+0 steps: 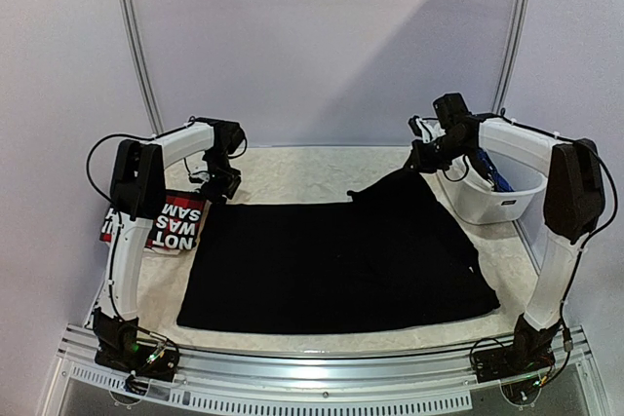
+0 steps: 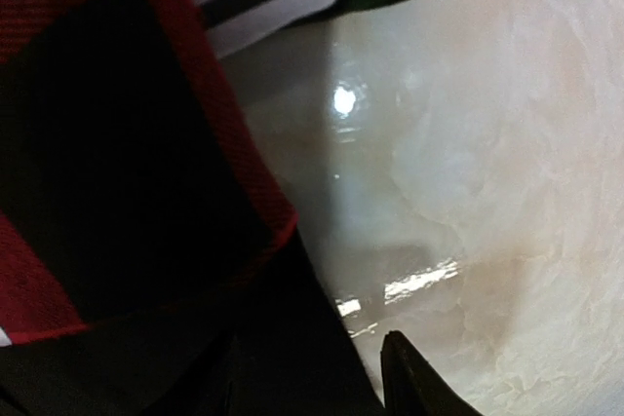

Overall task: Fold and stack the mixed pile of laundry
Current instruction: Pick up the 1/3-folded T-shirt from the center of the board.

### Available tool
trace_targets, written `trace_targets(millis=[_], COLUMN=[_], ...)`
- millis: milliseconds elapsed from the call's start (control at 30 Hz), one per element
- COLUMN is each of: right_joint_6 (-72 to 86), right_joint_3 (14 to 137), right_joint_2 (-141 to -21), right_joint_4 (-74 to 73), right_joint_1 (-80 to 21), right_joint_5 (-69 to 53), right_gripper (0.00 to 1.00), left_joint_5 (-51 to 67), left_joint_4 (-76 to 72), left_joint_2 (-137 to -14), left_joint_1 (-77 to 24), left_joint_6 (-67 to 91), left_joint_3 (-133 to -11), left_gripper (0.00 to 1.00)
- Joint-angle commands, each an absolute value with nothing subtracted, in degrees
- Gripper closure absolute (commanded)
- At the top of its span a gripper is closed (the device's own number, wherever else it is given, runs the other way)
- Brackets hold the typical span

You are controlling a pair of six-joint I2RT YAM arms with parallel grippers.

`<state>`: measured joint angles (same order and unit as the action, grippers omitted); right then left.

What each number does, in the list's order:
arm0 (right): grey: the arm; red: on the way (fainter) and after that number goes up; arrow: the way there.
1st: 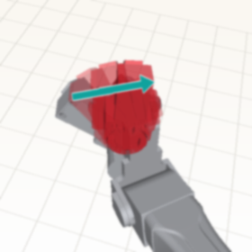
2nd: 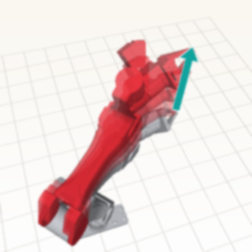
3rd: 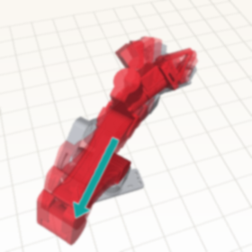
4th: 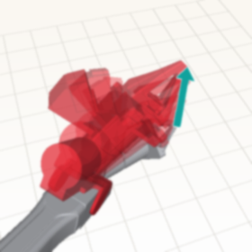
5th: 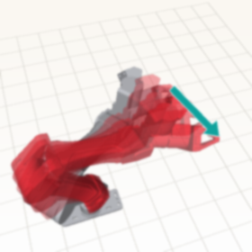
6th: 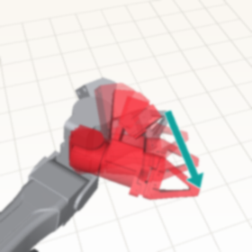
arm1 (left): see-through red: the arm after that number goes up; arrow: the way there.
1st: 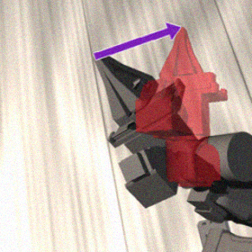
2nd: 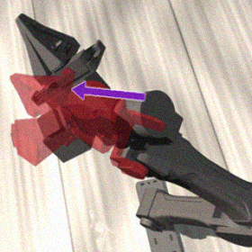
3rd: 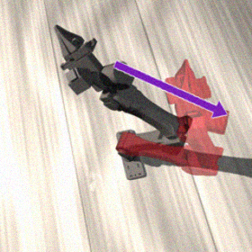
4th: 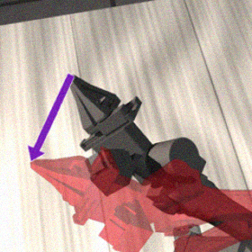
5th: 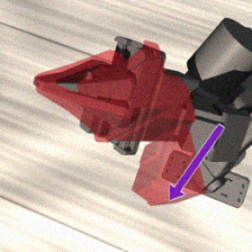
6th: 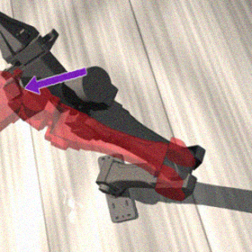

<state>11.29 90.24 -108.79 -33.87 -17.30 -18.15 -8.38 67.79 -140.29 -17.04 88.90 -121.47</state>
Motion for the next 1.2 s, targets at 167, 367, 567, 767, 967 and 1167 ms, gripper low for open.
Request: trace_targets(millis=[167, 367, 567, 767, 967, 1167], right_joint_6=[10.91, 10.05, 9.72, 9.24, 7.24, 5.6], right_joint_3=[89.37, 88.73, 88.68, 88.88, 91.56, 92.46], right_joint_2=[-106.38, -105.76, -105.48, -105.03, -104.4, -101.4], right_joint_4=[-34.63, -35.35, -35.92, -36.27, -37.98, -39.31], right_joint_1=[-17.66, -17.69, -17.67, -17.68, -17.67, -17.67], right_joint_5=[-16.21, -15.61, -15.47, -14.44, -13.68, -12.84], right_gripper=[1.0, 1.0, 1.0, 1.0, 1.0, 1.0], left_joint_5=[-8.13, -7.96, -7.07, -6.28, -5.07, -5.35], left_joint_4=[70.44, 69.57, 68.34, 67.12, 63.57, 62.03], left_joint_2=[-143.51, -144.6, -145.06, -144.07, -140.87, -137.56], left_joint_1=[-16.08, -15.28, -15.03, -15.08, -15.13, -15.69], left_joint_6=[89.27, 88.45, 87.98, 87.32, 86.57, 84.85], left_joint_3=[-122.56, -122.62, -122.52, -122.11, -117.36, -114.61], left_gripper=[0.57, 0.6, 0.73, 0.82, 1.0, 1.0])
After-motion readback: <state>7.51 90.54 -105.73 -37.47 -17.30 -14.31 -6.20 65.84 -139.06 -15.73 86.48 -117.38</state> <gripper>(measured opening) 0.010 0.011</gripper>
